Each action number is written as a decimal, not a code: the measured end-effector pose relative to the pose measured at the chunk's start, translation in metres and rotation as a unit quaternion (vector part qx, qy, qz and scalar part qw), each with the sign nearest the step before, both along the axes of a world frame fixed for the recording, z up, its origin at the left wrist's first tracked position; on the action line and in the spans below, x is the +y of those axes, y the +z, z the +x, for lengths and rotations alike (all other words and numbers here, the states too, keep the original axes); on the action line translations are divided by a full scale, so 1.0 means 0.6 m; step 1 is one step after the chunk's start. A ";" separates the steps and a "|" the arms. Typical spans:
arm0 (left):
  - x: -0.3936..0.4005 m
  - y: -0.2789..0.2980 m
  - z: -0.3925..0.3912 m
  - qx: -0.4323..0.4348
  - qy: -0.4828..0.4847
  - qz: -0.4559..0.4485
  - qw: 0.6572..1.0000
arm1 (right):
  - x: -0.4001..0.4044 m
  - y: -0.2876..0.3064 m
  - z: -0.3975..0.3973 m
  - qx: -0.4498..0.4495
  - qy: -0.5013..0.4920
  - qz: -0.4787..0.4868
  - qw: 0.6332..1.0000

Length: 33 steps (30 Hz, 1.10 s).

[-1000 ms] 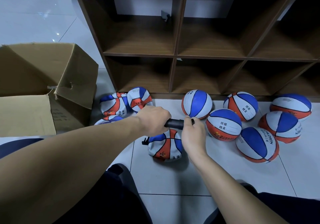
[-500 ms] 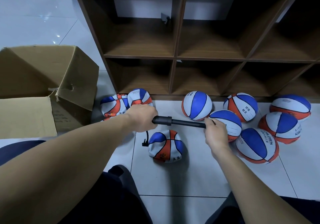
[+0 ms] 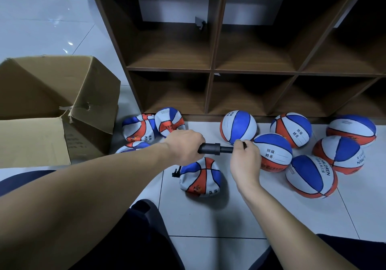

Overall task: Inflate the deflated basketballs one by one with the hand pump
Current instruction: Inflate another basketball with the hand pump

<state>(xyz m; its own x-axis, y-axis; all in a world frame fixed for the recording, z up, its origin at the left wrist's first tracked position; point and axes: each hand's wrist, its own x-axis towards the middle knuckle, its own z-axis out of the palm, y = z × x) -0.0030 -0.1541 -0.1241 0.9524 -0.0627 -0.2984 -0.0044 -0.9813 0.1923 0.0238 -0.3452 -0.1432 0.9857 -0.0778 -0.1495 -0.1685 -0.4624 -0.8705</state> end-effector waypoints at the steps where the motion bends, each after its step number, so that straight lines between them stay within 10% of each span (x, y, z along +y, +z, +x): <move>1: -0.003 0.000 0.000 0.001 -0.002 0.001 1.000 | 0.003 0.000 -0.003 0.003 0.007 0.000 1.000; 23: 0.055 -0.006 -0.004 0.038 0.008 0.019 0.999 | -0.068 -0.020 0.055 0.144 -0.009 0.057 0.988; 33: 0.030 -0.013 0.000 0.021 -0.004 0.028 0.999 | -0.020 -0.011 0.011 0.042 -0.006 0.031 0.999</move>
<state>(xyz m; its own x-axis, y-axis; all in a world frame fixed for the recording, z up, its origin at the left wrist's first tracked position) -0.0031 -0.1364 -0.1317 0.9385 -0.0526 -0.3412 -0.0058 -0.9906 0.1366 0.0304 -0.3570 -0.1498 0.9685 -0.0768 -0.2367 -0.2473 -0.4051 -0.8802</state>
